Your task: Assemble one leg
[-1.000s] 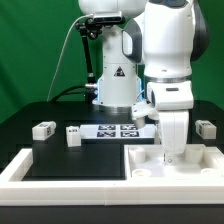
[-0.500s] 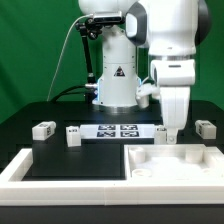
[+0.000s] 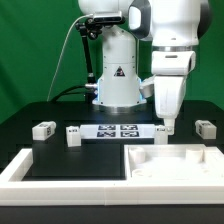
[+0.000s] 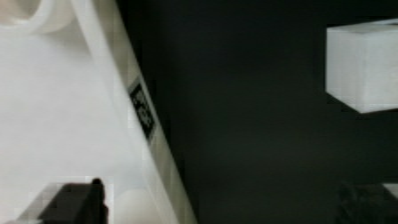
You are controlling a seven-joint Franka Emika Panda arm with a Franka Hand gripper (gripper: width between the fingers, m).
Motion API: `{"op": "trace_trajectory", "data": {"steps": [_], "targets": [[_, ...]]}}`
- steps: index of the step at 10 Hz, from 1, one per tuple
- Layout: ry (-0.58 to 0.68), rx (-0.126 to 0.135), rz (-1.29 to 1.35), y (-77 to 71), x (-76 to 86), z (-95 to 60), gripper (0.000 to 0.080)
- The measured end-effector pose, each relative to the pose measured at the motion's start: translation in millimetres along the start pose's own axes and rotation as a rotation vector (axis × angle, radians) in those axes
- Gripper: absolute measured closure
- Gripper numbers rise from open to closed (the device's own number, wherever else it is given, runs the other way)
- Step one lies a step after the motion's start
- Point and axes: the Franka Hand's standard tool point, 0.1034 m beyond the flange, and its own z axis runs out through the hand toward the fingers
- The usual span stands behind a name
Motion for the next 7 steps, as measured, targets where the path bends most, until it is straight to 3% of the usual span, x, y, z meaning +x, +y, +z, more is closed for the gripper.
{"op": "trace_trajectory", "data": {"steps": [1, 4, 7], "targets": [[0.001, 0.004, 0.153, -4.2, -1.2, -1.3, 0.015], [-0.003, 0.017, 0.546, -35.7, 8.2, 4.7, 0.015], [-0.006, 0.026, 0.865, -69.4, 41.3, 8.0, 0.015]]}}
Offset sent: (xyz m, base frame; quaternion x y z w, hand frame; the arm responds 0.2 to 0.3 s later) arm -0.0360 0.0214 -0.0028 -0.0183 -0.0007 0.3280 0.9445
